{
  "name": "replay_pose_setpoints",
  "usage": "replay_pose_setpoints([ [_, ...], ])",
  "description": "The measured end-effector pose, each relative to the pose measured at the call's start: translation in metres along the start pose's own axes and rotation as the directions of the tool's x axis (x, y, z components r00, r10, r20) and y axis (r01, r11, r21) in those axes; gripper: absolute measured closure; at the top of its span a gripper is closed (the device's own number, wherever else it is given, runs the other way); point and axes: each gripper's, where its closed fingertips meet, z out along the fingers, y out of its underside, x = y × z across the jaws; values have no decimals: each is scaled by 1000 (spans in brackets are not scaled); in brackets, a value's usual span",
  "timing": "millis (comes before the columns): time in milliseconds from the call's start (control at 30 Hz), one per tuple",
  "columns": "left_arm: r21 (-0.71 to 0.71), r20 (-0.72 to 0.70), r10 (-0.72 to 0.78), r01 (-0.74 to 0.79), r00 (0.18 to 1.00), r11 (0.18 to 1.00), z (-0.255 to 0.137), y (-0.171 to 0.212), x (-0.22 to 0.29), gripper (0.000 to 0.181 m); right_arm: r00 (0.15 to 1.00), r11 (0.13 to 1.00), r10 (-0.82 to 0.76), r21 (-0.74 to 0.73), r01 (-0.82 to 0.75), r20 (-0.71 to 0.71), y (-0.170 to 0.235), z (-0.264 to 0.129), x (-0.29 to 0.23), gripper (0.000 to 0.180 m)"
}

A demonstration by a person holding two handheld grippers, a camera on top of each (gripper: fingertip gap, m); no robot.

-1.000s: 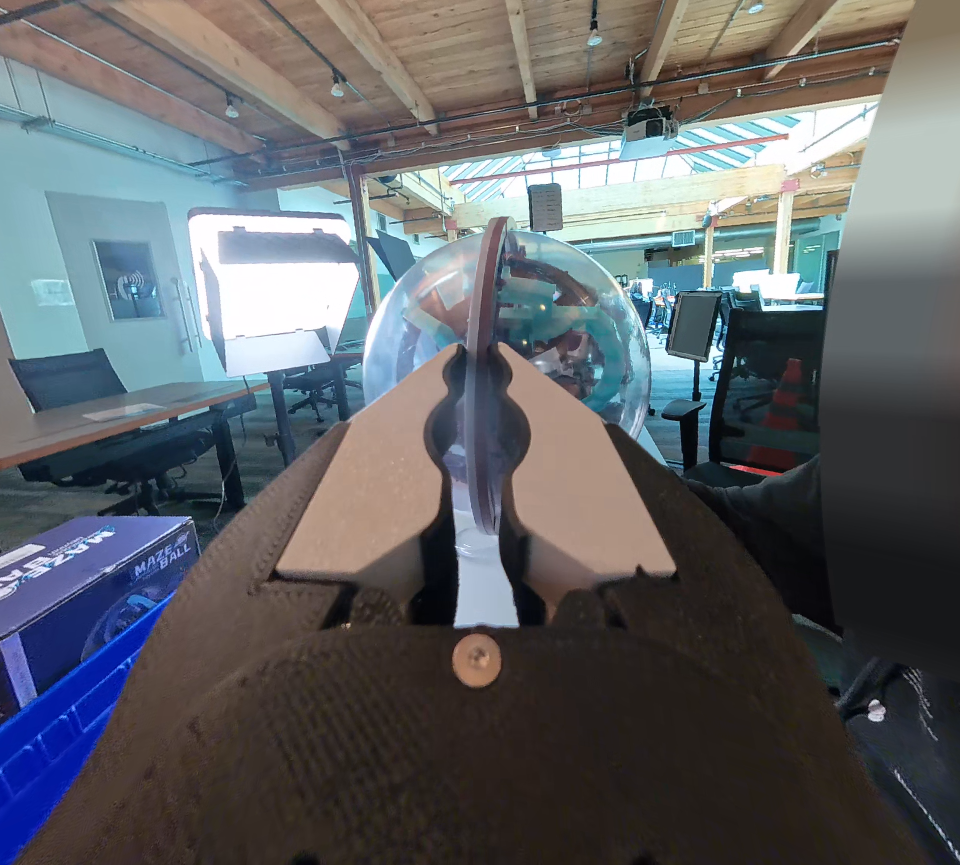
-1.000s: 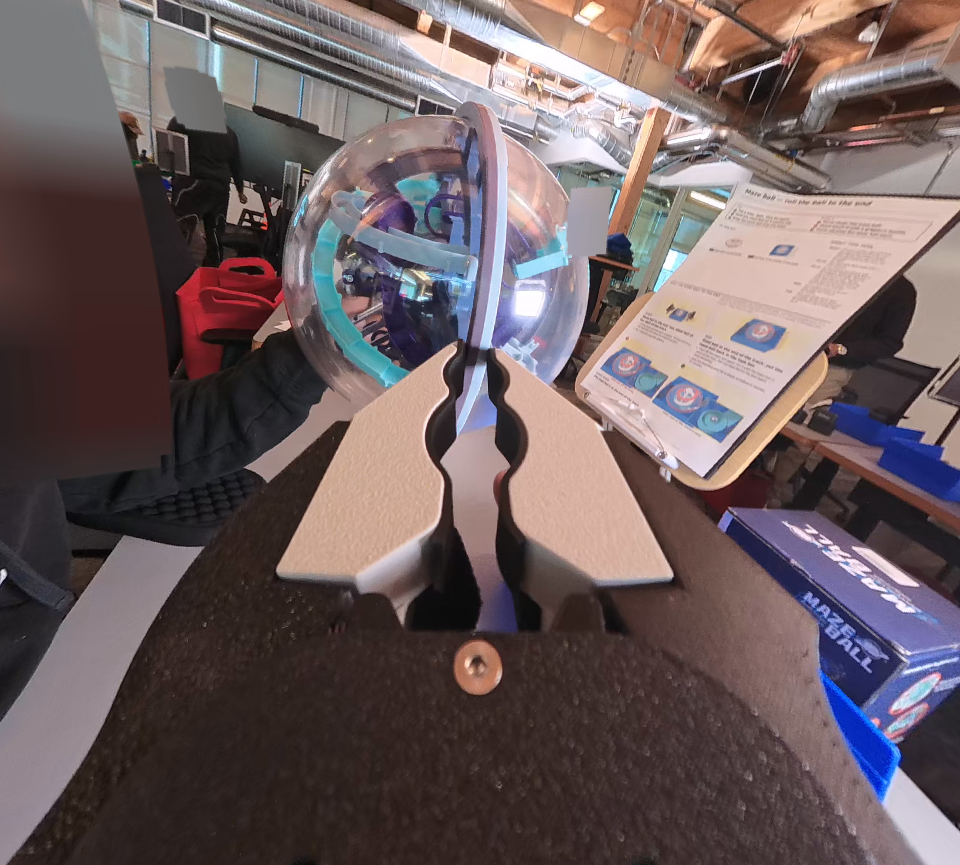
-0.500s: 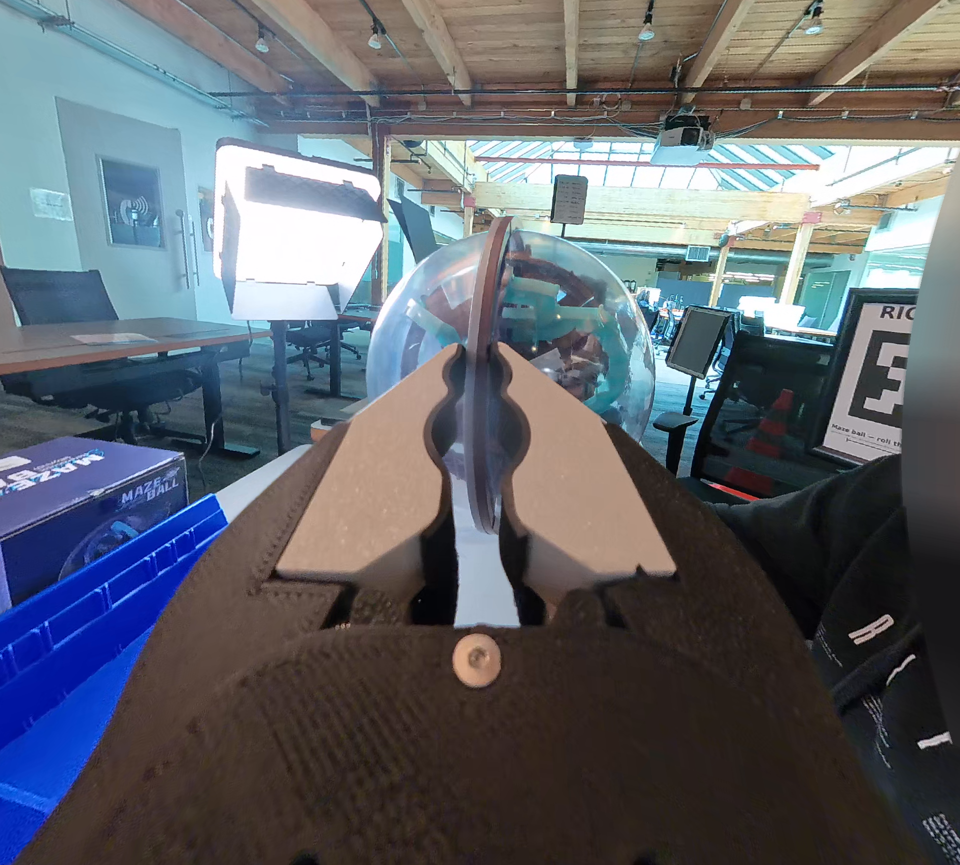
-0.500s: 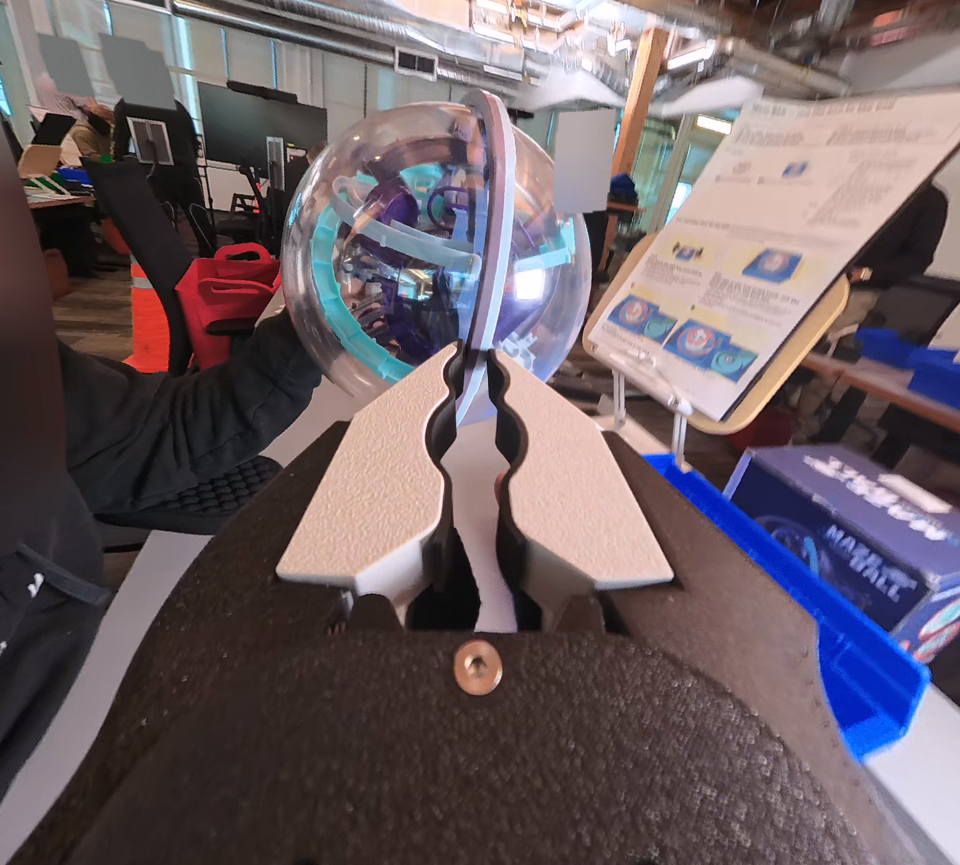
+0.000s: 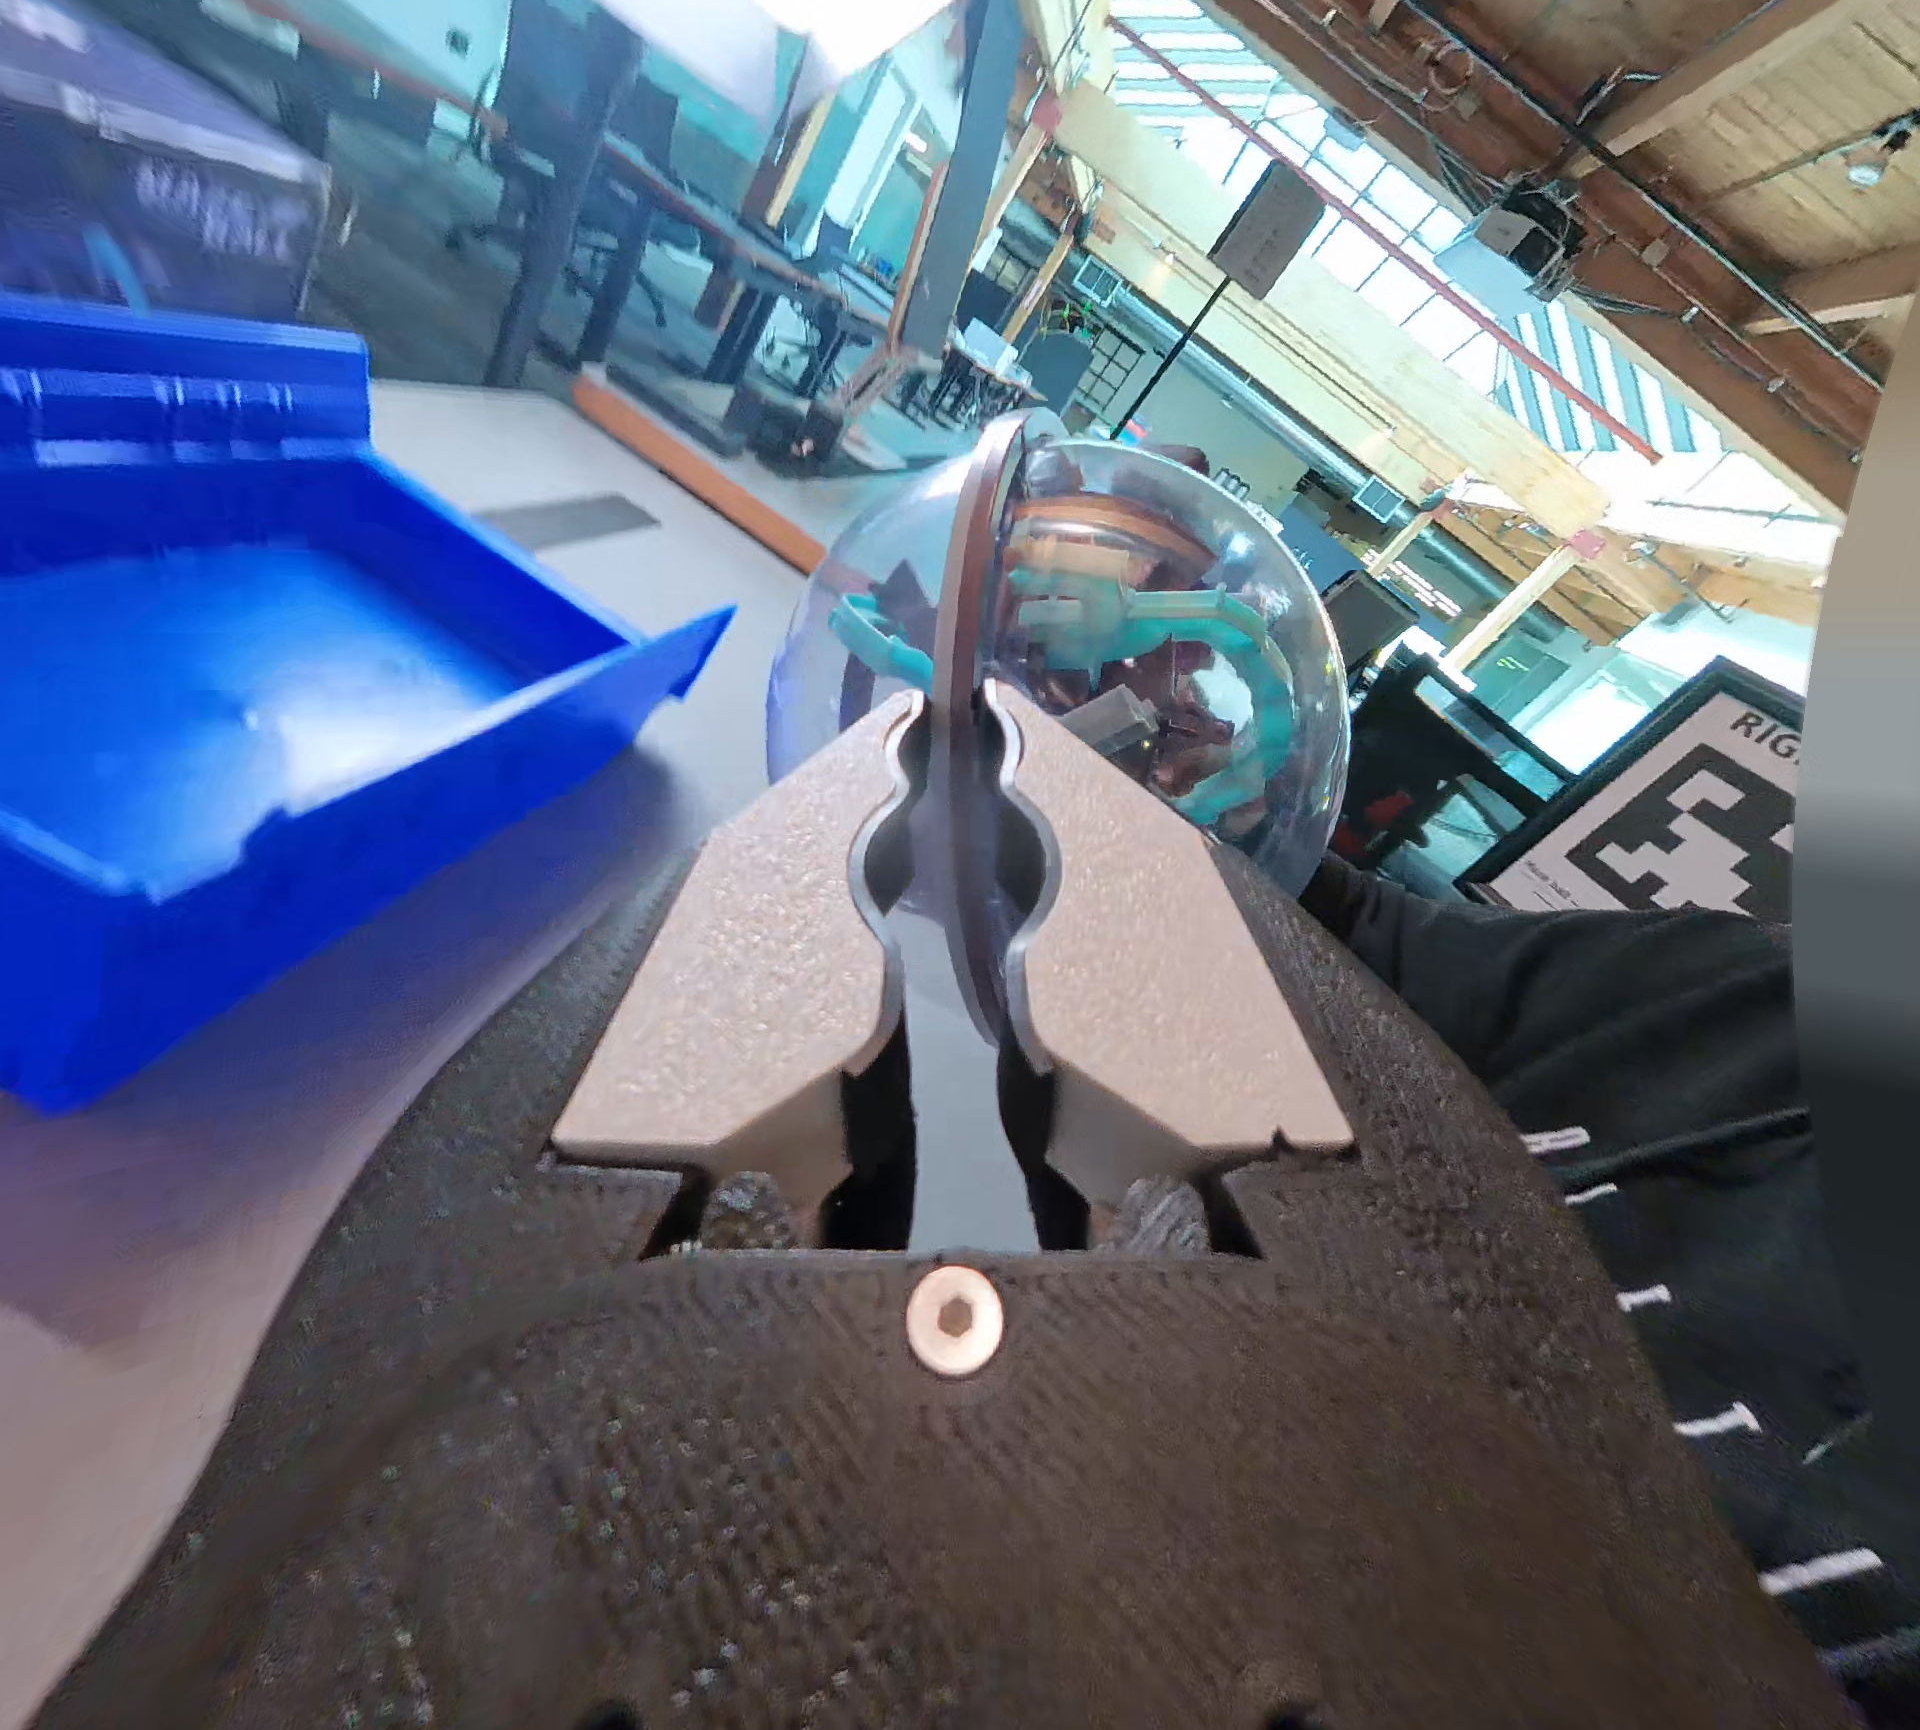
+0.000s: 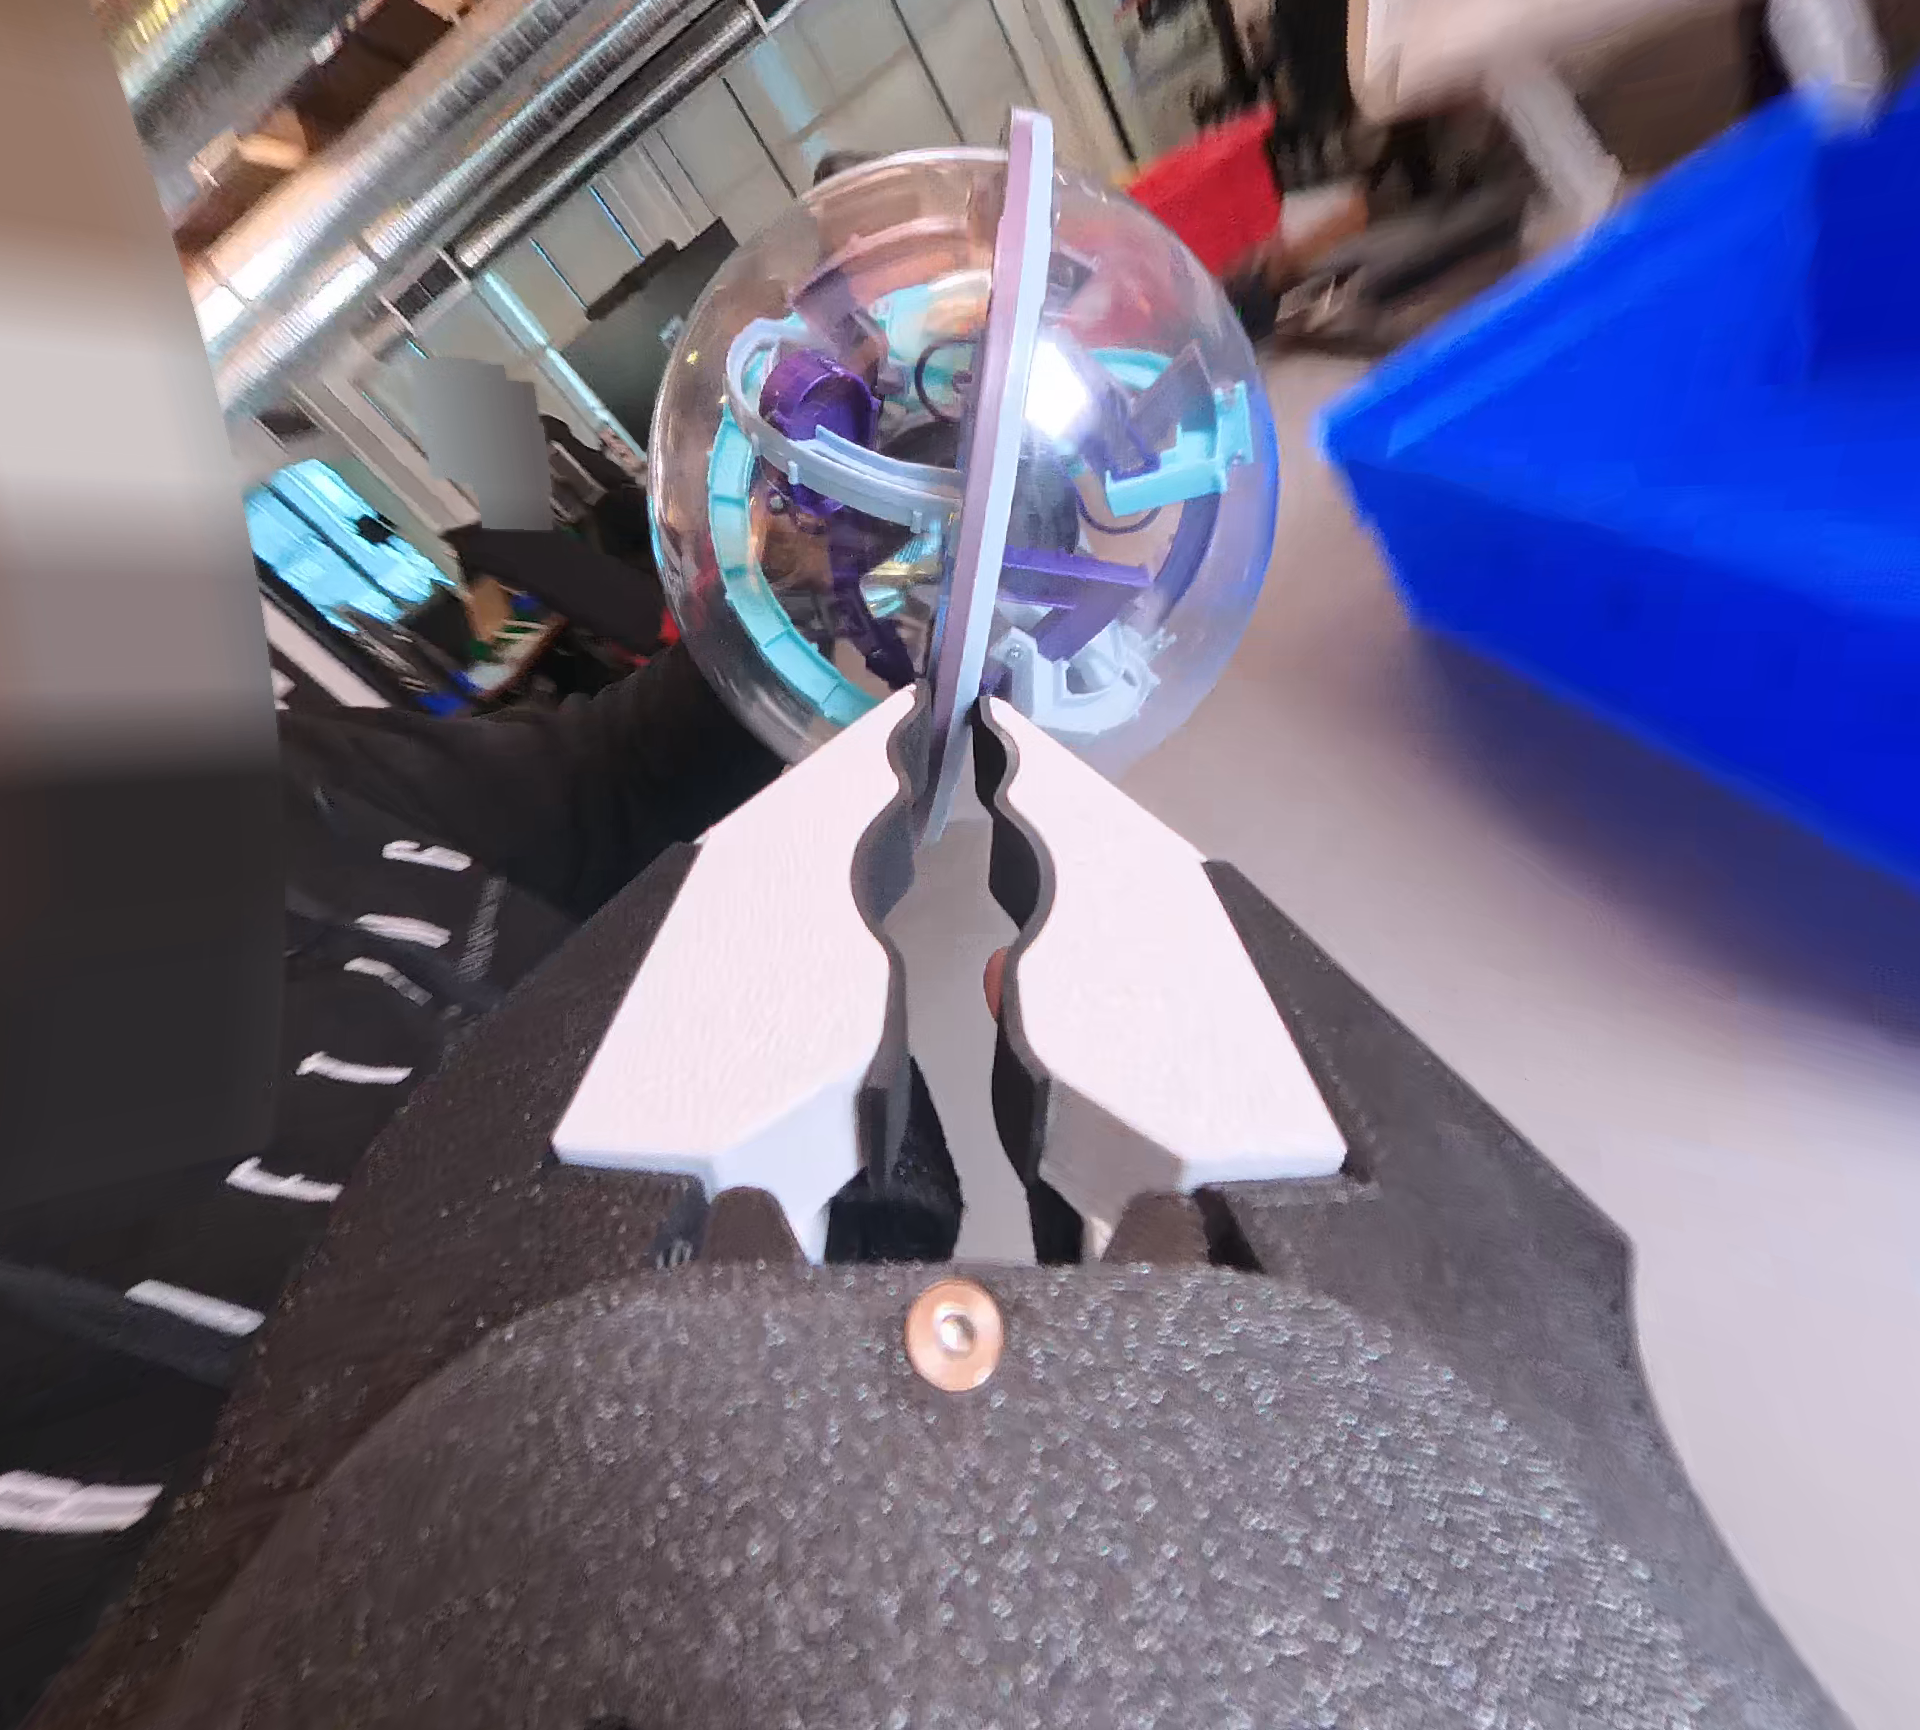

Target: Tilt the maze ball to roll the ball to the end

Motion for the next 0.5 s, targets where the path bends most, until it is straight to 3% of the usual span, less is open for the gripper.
replay_pose_setpoints([
  [233,-165,66,-225,233,972,958,-8,78,-24,174,917,914,395,-124,-387,51,89,1,4,175],
  [367,-214,77,-332,341,940,915,-14,108,-27,174,858,849,513,-164,-502,28,122,3,3,175],
  [500,-202,63,-406,410,912,890,-17,123,-29,174,828,823,560,-135,-552,33,129,1,5,174],
])
